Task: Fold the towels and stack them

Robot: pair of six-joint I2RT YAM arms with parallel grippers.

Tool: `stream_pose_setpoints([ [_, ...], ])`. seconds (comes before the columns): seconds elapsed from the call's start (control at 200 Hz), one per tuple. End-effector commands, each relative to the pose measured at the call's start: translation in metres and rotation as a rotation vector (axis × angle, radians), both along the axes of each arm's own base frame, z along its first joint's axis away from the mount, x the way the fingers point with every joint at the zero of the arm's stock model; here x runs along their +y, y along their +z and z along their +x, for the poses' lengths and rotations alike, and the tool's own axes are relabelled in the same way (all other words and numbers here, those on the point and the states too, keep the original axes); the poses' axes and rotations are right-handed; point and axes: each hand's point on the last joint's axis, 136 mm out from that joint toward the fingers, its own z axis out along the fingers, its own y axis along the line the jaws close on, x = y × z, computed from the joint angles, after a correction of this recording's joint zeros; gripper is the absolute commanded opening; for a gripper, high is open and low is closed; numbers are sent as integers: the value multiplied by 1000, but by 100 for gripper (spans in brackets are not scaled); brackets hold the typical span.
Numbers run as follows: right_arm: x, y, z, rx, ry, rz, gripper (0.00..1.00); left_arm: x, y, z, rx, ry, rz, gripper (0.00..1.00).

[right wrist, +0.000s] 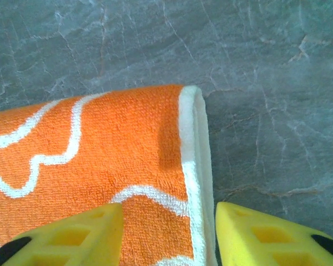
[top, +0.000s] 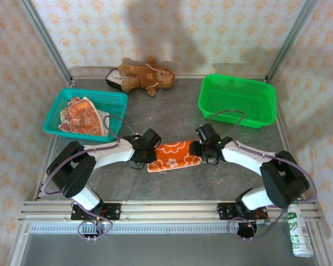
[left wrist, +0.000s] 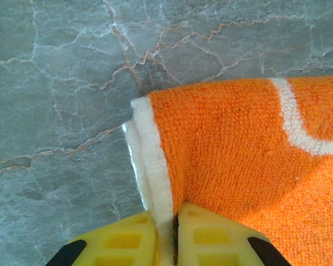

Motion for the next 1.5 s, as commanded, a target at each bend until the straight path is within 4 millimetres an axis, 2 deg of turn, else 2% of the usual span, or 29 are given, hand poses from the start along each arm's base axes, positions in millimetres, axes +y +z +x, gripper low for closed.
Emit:
stream_pose_setpoints([
  [0.0,-3,-19,-12,61,5,-25,43,21,-11,-12,57,1,91,15],
  [0.18,-7,-37,-12,84,0,-84,42,20,-11,-13,60,-7,87,15],
  [0.42,6,-50,-23,98,30,-152,42,18,-10,-14,52,-4,58,15],
  [0.47,9,-56,-26,108,25,-150,38,17,-9,-14,47,-1,47,15],
  [0.601,10,-74,-34,149,8,-132,19,16,-6,-14,31,3,27,17],
  [0.701,9,-72,-35,152,3,-137,8,16,1,-13,13,6,20,18],
  [0.761,10,-62,-31,134,6,-139,0,18,8,-11,-3,11,21,18],
  [0.876,8,-27,-16,51,-8,-154,0,19,28,-4,-54,17,18,22],
  [1.051,7,43,19,-69,-48,-202,0,26,67,13,-163,47,1,49],
  [1.136,8,72,38,-118,-74,-218,0,30,80,19,-203,69,-15,81],
  [1.216,9,92,57,-146,-95,-232,0,34,89,21,-232,82,-16,99],
  [1.341,10,115,90,-179,-126,-271,0,39,95,19,-256,98,-27,100],
  [1.496,9,133,136,-209,-176,-320,0,45,94,12,-266,129,-44,100],
])
